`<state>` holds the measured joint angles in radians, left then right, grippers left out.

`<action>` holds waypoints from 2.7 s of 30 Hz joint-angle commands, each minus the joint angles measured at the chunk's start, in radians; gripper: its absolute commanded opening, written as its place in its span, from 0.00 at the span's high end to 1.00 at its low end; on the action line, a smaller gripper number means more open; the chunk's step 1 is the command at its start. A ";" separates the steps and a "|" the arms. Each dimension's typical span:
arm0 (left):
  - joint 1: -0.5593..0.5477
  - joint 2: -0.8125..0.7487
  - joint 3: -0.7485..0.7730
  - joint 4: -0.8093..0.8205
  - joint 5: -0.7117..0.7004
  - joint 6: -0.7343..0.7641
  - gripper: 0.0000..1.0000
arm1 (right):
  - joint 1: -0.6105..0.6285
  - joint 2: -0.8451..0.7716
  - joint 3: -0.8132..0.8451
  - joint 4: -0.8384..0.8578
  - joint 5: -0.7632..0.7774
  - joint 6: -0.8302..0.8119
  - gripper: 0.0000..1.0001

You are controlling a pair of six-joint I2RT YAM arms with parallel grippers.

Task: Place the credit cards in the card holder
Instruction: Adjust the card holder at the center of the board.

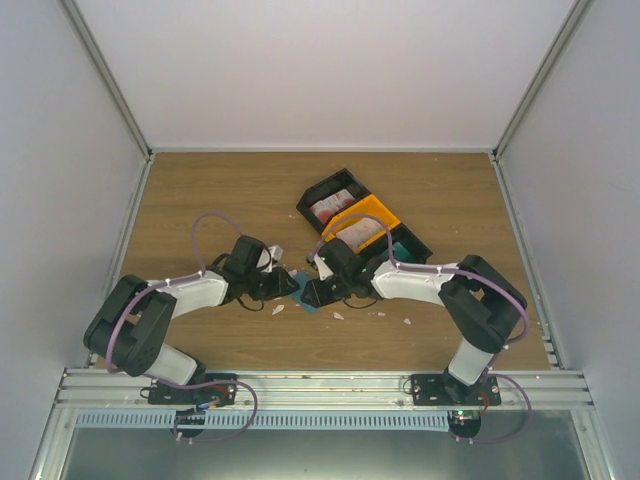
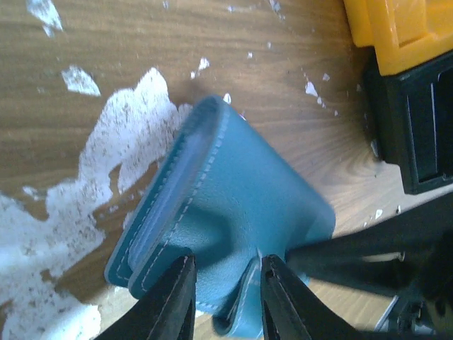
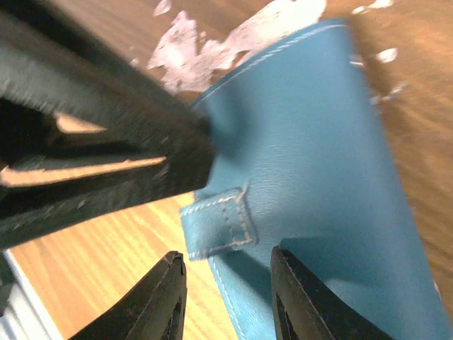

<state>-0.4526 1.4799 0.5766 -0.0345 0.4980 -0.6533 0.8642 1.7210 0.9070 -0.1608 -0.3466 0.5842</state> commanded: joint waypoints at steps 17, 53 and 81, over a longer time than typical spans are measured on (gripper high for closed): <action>0.006 -0.029 0.119 -0.011 -0.098 0.103 0.54 | -0.042 -0.150 -0.003 -0.097 0.149 -0.074 0.61; -0.002 0.115 0.084 0.004 0.034 0.155 0.63 | -0.131 -0.088 -0.056 -0.052 0.262 0.051 0.62; -0.001 0.032 0.112 -0.053 -0.042 0.151 0.52 | -0.094 -0.076 -0.027 0.114 0.080 -0.121 0.60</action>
<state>-0.4500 1.5711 0.6712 -0.0837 0.4831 -0.5072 0.7601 1.6527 0.8413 -0.1001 -0.2363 0.5011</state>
